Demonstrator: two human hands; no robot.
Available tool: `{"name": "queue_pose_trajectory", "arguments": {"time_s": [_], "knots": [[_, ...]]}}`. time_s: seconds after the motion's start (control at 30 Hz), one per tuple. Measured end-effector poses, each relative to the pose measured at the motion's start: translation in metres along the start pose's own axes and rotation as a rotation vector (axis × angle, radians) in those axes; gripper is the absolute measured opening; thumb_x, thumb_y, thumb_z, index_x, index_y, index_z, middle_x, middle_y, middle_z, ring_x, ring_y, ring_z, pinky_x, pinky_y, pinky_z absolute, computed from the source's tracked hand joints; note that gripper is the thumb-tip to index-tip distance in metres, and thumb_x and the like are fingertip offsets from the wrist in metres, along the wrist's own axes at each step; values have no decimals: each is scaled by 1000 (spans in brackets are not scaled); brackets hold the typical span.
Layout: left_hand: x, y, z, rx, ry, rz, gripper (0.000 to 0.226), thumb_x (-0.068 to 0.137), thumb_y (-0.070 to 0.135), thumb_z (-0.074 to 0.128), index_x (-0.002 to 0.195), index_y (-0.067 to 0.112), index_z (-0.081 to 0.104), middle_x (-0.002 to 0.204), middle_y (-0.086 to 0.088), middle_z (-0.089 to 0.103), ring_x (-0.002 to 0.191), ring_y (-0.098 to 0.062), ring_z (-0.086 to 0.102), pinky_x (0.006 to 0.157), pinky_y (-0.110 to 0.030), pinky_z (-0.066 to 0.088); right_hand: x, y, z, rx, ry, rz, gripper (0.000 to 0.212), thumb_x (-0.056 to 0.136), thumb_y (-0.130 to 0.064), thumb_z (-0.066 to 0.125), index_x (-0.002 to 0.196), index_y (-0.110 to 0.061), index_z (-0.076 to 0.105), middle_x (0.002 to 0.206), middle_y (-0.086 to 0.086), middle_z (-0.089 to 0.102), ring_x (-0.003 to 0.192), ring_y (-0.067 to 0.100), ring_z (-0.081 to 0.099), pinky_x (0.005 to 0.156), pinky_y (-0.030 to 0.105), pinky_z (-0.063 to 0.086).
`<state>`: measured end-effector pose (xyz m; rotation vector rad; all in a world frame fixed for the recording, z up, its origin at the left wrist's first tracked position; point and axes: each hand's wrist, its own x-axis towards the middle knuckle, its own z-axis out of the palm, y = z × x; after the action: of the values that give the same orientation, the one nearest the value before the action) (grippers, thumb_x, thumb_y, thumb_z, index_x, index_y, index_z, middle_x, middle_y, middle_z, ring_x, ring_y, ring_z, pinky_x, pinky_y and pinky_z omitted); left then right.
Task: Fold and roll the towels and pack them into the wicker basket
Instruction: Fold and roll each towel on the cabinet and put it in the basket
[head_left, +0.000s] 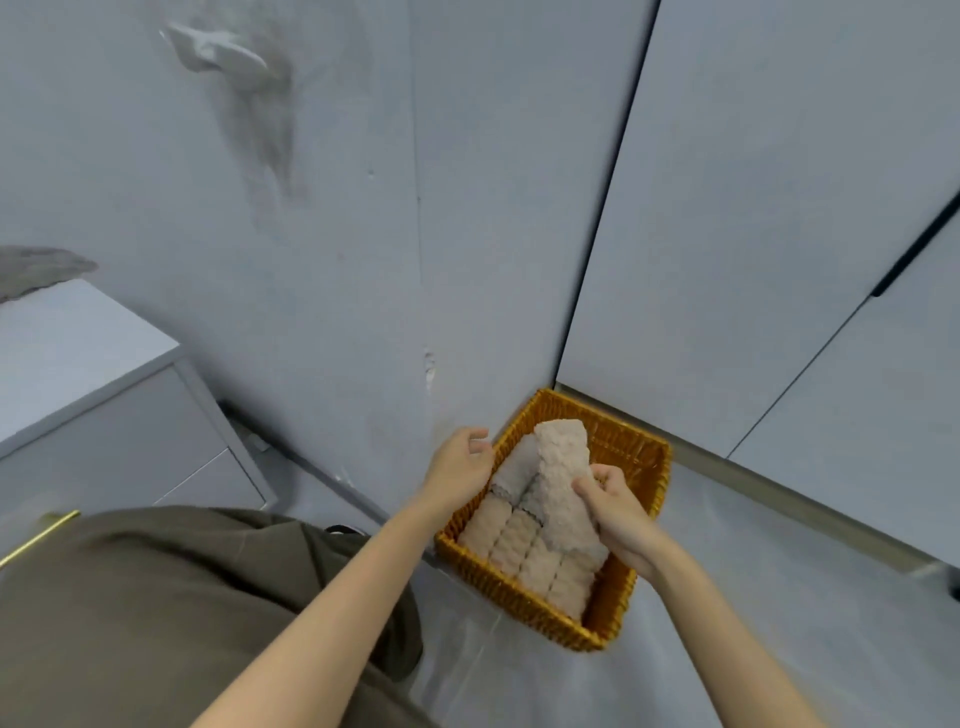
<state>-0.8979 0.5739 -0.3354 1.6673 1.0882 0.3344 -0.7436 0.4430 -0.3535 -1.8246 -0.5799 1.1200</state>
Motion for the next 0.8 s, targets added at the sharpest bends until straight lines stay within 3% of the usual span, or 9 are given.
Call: {"name": "queue_pose_trajectory", "arguments": {"time_s": [0.1, 0.3, 0.4, 0.47, 0.53, 0.6, 0.67, 0.73, 0.8], "knots": [[10, -39, 5, 218, -51, -9, 35, 100, 19, 42, 133, 12, 47, 132, -6, 55, 118, -18, 52, 92, -22, 40, 37, 33, 16, 13, 66, 76, 32, 96, -14, 44, 67, -21, 31, 43, -7, 31, 36, 8, 27, 37, 18, 23], [29, -81, 9, 500, -204, -10, 42, 98, 15, 40, 139, 12, 44, 138, -7, 51, 124, -22, 49, 106, -35, 40, 106, 93, 59, 168, 162, 255, 29, 93, -22, 49, 67, -19, 35, 64, 3, 36, 52, 11, 35, 45, 23, 27], [35, -96, 5, 516, -235, -49, 42, 98, 15, 41, 140, 13, 44, 138, -7, 50, 122, -22, 49, 105, -34, 41, 127, 113, 87, 225, 169, 344, 20, 94, -27, 50, 103, -9, 49, 95, 9, 55, 78, 15, 54, 56, 23, 42], [38, -102, 1, 493, -231, -76, 40, 99, 14, 42, 138, 12, 45, 136, -6, 50, 121, -20, 49, 102, -28, 40, 138, 119, 103, 279, 220, 335, 16, 97, -22, 50, 105, -9, 48, 99, 9, 56, 86, 18, 57, 63, 27, 51], [42, -106, -2, 471, -215, -87, 39, 99, 13, 41, 138, 13, 44, 137, -6, 49, 123, -19, 48, 97, -24, 37, 146, 123, 119, 296, 269, 344, 15, 96, -21, 50, 102, -9, 45, 100, 9, 54, 98, 24, 56, 84, 39, 54], [44, -108, -4, 453, -205, -81, 39, 99, 15, 42, 139, 13, 43, 138, -5, 48, 125, -18, 47, 95, -22, 36, 171, 148, 127, 307, 287, 381, 48, 89, -36, 56, 121, -4, 38, 115, 10, 53, 111, 27, 53, 98, 45, 49], [45, -108, -4, 445, -210, -79, 40, 99, 17, 44, 140, 14, 42, 139, -4, 47, 126, -18, 46, 98, -24, 37, 206, 188, 135, 301, 312, 415, 87, 69, -57, 59, 134, -6, 34, 131, 14, 50, 118, 30, 52, 101, 47, 47], [48, -109, -4, 441, -217, -85, 41, 99, 19, 45, 140, 15, 41, 140, -3, 47, 127, -17, 45, 102, -27, 37, 213, 184, 146, 337, 319, 432, 83, 76, -56, 58, 138, -8, 32, 137, 14, 47, 121, 32, 50, 102, 47, 45], [49, -111, -4, 446, -223, -89, 42, 99, 19, 45, 141, 15, 40, 142, -3, 46, 129, -17, 44, 104, -28, 36, 187, 138, 157, 391, 335, 455, 66, 93, -37, 52, 144, -5, 24, 139, 12, 41, 124, 32, 47, 102, 46, 45]]}}
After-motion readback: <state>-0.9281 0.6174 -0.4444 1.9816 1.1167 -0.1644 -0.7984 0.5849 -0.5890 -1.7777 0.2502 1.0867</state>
